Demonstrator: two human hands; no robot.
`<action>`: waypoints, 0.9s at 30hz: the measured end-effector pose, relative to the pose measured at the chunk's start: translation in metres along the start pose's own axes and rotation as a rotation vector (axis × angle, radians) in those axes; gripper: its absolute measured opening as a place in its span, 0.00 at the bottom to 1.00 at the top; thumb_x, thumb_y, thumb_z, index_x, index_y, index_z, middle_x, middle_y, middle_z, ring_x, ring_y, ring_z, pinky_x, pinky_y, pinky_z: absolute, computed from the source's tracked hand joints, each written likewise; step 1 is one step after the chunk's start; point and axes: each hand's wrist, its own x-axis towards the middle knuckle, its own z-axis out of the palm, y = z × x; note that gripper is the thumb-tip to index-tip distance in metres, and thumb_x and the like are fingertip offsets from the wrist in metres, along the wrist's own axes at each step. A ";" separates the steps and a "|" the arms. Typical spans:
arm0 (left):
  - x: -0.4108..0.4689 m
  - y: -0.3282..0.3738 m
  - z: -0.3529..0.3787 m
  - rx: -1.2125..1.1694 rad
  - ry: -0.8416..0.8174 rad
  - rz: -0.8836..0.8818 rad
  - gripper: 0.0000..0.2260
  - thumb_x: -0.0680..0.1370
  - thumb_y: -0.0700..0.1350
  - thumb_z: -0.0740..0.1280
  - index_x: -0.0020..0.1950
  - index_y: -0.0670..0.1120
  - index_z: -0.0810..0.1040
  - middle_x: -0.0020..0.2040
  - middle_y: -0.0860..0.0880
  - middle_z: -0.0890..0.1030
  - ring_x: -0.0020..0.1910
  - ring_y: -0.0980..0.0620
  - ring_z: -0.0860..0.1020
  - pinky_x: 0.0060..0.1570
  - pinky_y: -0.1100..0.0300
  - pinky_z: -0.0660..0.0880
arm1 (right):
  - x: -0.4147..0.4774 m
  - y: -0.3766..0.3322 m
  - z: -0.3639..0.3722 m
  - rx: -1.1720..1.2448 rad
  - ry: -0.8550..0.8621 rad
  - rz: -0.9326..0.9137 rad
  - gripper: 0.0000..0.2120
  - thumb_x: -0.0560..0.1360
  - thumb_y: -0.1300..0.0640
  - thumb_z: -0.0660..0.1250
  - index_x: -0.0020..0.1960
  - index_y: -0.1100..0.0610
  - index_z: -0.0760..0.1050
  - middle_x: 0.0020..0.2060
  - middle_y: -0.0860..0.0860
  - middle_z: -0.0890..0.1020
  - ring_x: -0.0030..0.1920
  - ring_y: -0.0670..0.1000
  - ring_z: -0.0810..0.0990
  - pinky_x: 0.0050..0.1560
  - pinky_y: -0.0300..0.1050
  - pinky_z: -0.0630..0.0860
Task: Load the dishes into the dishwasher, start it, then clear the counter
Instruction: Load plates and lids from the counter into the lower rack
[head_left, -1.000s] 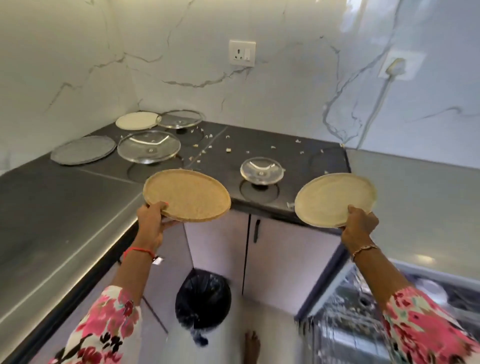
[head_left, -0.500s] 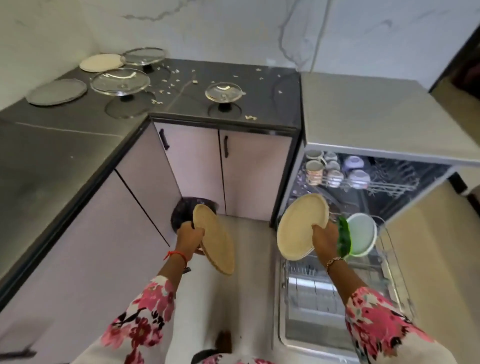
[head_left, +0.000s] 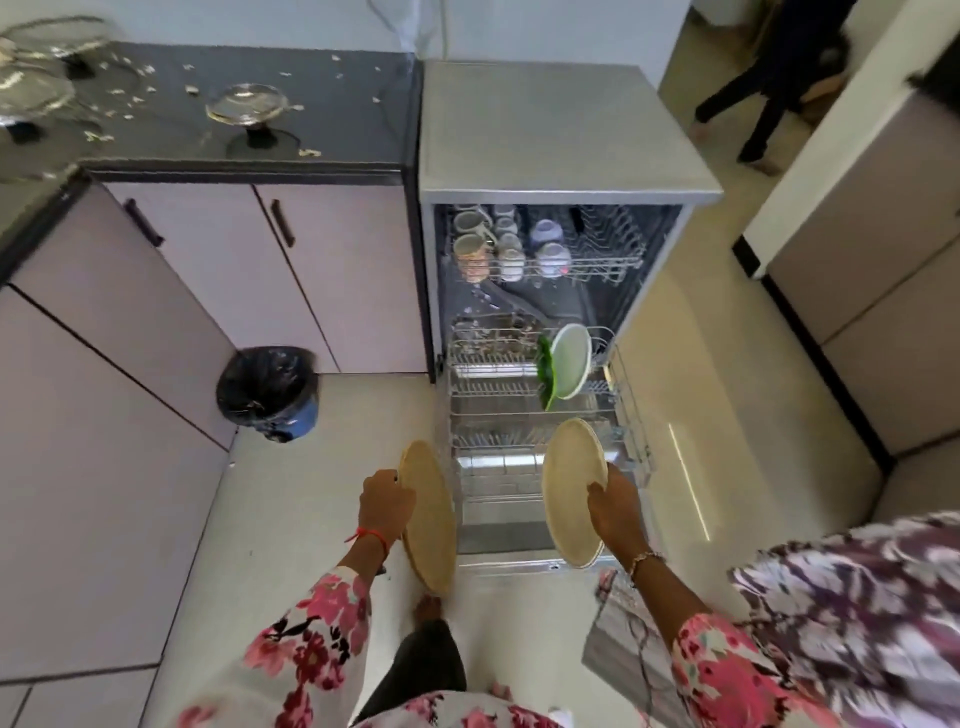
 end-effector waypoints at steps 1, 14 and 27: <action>-0.004 0.006 0.009 0.005 -0.010 0.017 0.14 0.70 0.33 0.63 0.26 0.43 0.66 0.29 0.45 0.71 0.34 0.45 0.71 0.34 0.57 0.63 | 0.000 0.007 -0.008 -0.006 0.008 0.000 0.27 0.64 0.55 0.52 0.56 0.70 0.74 0.51 0.65 0.79 0.51 0.64 0.78 0.44 0.44 0.69; 0.061 0.098 0.111 0.089 -0.170 0.178 0.04 0.72 0.33 0.63 0.37 0.36 0.76 0.35 0.43 0.75 0.35 0.44 0.74 0.34 0.60 0.66 | 0.109 0.062 -0.044 -0.065 0.045 0.120 0.14 0.75 0.67 0.58 0.59 0.68 0.72 0.52 0.64 0.79 0.51 0.63 0.78 0.46 0.48 0.74; 0.158 0.167 0.173 0.031 -0.152 0.093 0.10 0.68 0.42 0.59 0.33 0.38 0.75 0.30 0.44 0.74 0.28 0.49 0.68 0.30 0.62 0.64 | 0.295 0.077 -0.071 -0.082 -0.007 0.172 0.13 0.75 0.67 0.58 0.57 0.67 0.74 0.50 0.63 0.80 0.52 0.64 0.77 0.53 0.58 0.76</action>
